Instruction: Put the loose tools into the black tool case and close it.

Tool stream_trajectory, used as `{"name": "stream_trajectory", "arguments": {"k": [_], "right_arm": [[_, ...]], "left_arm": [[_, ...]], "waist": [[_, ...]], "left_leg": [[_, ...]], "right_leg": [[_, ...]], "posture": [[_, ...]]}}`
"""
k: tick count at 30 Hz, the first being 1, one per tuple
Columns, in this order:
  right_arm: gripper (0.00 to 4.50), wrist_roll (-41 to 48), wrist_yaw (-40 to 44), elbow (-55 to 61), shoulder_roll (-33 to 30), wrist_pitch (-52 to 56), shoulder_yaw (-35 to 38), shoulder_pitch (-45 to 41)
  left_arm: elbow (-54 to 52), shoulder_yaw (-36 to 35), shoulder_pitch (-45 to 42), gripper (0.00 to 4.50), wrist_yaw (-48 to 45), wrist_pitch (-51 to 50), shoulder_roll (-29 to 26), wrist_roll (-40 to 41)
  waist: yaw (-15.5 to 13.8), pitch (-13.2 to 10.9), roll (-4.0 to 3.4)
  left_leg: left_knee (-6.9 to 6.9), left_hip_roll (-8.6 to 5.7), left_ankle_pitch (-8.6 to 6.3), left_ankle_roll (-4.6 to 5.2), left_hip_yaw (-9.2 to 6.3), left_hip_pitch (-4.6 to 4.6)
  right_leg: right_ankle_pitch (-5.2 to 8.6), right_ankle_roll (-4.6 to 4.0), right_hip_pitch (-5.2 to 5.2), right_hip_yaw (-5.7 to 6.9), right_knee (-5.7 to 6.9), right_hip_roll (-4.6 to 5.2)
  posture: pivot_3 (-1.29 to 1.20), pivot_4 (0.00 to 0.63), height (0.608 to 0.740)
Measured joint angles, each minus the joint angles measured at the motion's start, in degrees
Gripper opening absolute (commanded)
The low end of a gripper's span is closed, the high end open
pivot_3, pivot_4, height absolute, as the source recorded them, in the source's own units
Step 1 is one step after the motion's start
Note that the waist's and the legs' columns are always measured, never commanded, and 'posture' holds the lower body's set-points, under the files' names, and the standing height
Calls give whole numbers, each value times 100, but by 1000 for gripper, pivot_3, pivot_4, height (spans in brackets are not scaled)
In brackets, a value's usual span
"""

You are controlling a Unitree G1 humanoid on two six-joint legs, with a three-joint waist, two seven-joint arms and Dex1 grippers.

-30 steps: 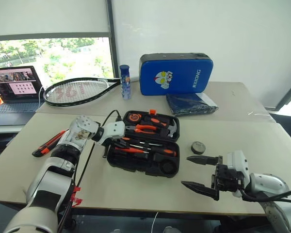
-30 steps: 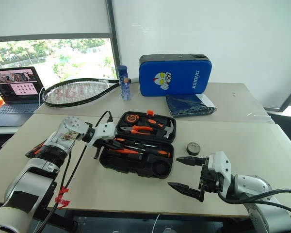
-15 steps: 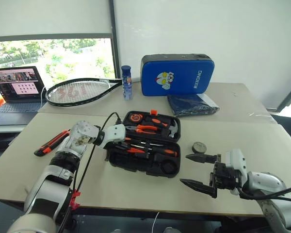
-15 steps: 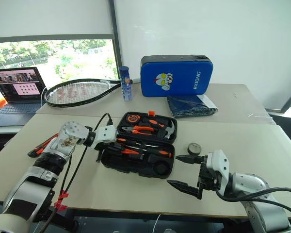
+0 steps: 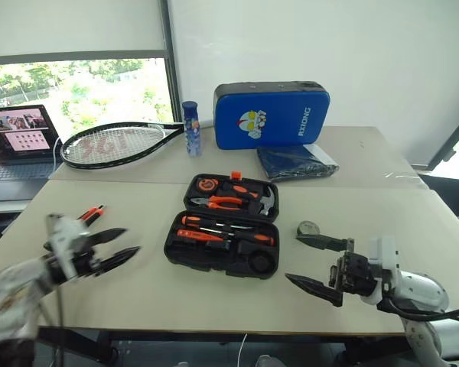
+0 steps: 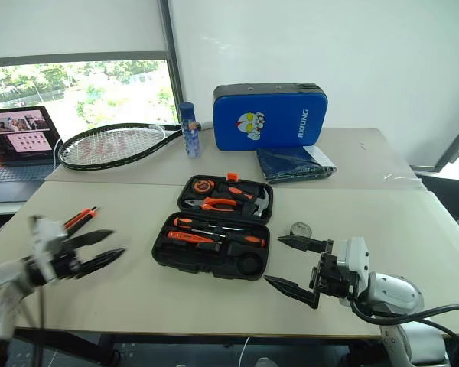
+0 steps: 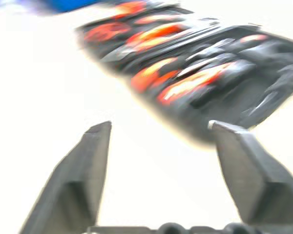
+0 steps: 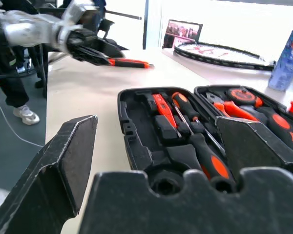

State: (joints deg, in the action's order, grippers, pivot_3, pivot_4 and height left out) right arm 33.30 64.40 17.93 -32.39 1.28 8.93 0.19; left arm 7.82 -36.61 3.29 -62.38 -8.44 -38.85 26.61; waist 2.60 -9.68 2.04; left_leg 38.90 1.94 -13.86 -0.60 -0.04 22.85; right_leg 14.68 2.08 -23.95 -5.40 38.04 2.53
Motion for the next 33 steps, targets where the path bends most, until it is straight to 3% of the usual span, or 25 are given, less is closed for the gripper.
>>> {"name": "stream_trajectory", "arguments": {"k": [6, 10, 13, 16, 21, 26, 30, 33], "right_arm": [[4500, -112, 54, -127, 124, -374, -71, -30], [4500, -115, 35, -130, 155, -431, -153, -72], [4500, -113, 11, -128, 155, -431, -190, -127], [4500, -111, -50, -125, 139, -382, -260, -217], [4500, -109, -161, -88, 112, -231, -363, -256], [4500, -108, -286, -35, 29, -172, -342, -176], [4500, -107, -358, 41, -18, -124, -335, -84], [4500, -107, -394, 104, -60, -87, -332, -1]], "left_arm": [[67, -1264, 1277, 4421, 795, 239, 499, 284], [67, -1261, 1445, 4421, 987, 195, 544, 303], [180, -990, 1137, 4421, 1018, -12, 177, 281], [1035, -327, -64, 4421, 1114, -408, -701, -4], [2710, 1057, -2318, 4421, 943, -661, -1497, -740], [4421, 2218, -3878, 4421, 769, -426, -1521, -1590], [5369, 2699, -4767, 4421, 918, -354, -1498, -2102], [5855, 2967, -5098, 4421, 915, -350, -1489, -2389]], "waist": [[-56, 5, 8], [-88, 9, 14], [-121, 10, 17], [-179, 9, 18], [-147, 11, 25], [-76, 11, 25], [-60, 12, 28], [-46, 12, 28]], "left_leg": [[1, -1, 0, -1, 30, -3], [2, -6, 2, -4, 27, -6], [1, -3, 3, -5, 24, -22], [-1, -2, 3, -6, 14, -57], [-17, -3, -2, -12, 16, -55], [-22, -1, -17, -12, 12, -33], [-2, -5, -15, -13, 6, 42], [-2, -5, -15, -13, 5, 41]], "right_leg": [[1, 1, 10, 10, -5, -1], [4, -4, 18, 21, -5, -9], [14, -3, 34, 30, -6, -16], [40, 15, 73, 46, -6, -23], [22, -18, 70, 43, -21, -26], [24, -21, 50, 46, -18, -30], [23, -21, -24, 50, -1, -27], [23, -21, -24, 51, 3, -26]], "posture": [[0, 150, 740], [0, 150, 740], [0, 150, 740], [0, 150, 740], [0, 150, 740], [0, 150, 740], [0, 150, 740], [0, 150, 740]]}}
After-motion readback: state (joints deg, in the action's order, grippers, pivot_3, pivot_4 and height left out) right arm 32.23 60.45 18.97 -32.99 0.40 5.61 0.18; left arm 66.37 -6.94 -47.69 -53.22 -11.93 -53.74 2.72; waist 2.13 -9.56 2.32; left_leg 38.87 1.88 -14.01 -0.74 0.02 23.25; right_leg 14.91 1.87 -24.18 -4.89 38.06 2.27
